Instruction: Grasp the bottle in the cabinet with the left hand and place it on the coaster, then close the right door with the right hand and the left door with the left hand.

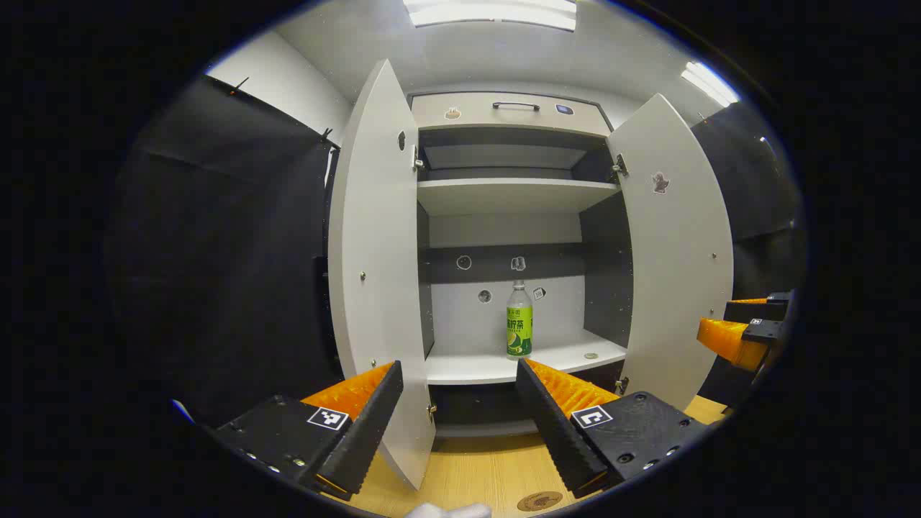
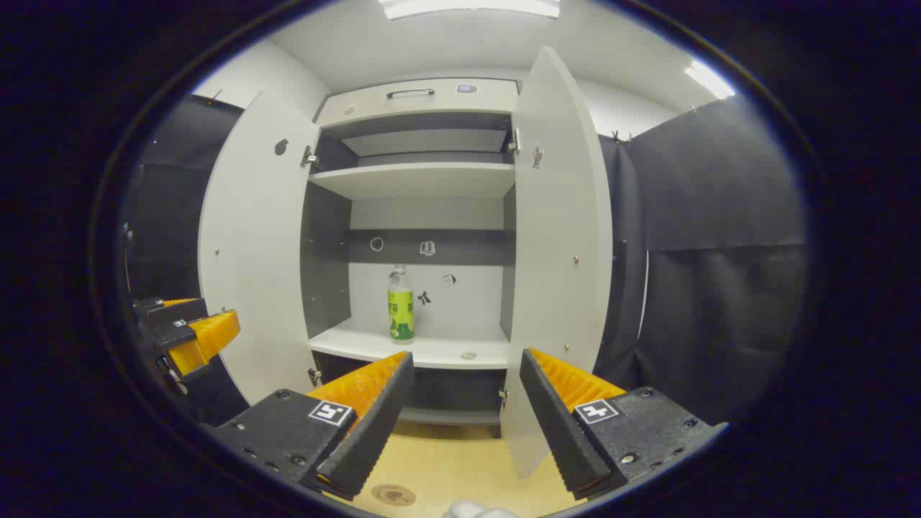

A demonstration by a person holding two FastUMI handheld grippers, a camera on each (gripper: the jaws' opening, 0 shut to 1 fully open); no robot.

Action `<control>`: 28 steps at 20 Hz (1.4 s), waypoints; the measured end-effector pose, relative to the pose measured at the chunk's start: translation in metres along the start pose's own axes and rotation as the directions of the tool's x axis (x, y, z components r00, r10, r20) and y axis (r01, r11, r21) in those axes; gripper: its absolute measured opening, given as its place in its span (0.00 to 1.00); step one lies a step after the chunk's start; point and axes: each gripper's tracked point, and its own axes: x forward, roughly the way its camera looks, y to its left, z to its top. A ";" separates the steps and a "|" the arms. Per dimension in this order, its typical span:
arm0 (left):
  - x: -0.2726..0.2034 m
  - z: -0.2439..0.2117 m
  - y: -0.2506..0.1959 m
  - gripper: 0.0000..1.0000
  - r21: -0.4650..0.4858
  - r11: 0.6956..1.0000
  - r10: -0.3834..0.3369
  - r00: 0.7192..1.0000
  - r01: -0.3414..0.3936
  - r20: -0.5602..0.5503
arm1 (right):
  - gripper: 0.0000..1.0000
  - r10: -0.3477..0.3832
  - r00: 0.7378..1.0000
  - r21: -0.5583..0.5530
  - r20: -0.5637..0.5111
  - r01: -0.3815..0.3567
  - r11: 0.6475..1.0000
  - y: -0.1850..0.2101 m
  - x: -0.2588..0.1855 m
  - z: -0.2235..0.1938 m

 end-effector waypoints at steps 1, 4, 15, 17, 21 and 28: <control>0.000 0.001 -0.001 0.96 0.000 1.000 -0.002 1.000 0.002 0.001 | 0.98 -0.001 1.000 0.000 0.002 0.001 1.000 0.000 -0.001 0.000; 0.001 0.001 -0.002 0.96 -0.003 1.000 -0.006 1.000 0.006 0.003 | 0.97 -0.003 1.000 0.000 0.003 0.003 1.000 -0.001 -0.001 0.001; 0.005 0.000 -0.001 0.96 0.001 1.000 0.000 1.000 0.000 0.002 | 0.97 0.002 1.000 0.001 0.006 -0.002 1.000 0.001 0.004 0.002; 0.008 -0.001 0.000 0.96 0.002 1.000 0.000 1.000 0.000 0.000 | 0.98 0.004 1.000 0.001 0.006 -0.004 1.000 0.002 0.005 0.002; 0.020 -0.003 -0.004 0.96 0.000 1.000 -0.014 1.000 0.014 -0.002 | 0.96 0.004 1.000 -0.003 -0.003 -0.004 1.000 0.001 0.008 0.002; 0.075 0.003 -0.034 0.96 -0.007 0.997 -0.081 0.996 0.081 0.031 | 0.98 -0.022 1.000 -0.008 -0.015 0.022 1.000 -0.007 0.015 0.008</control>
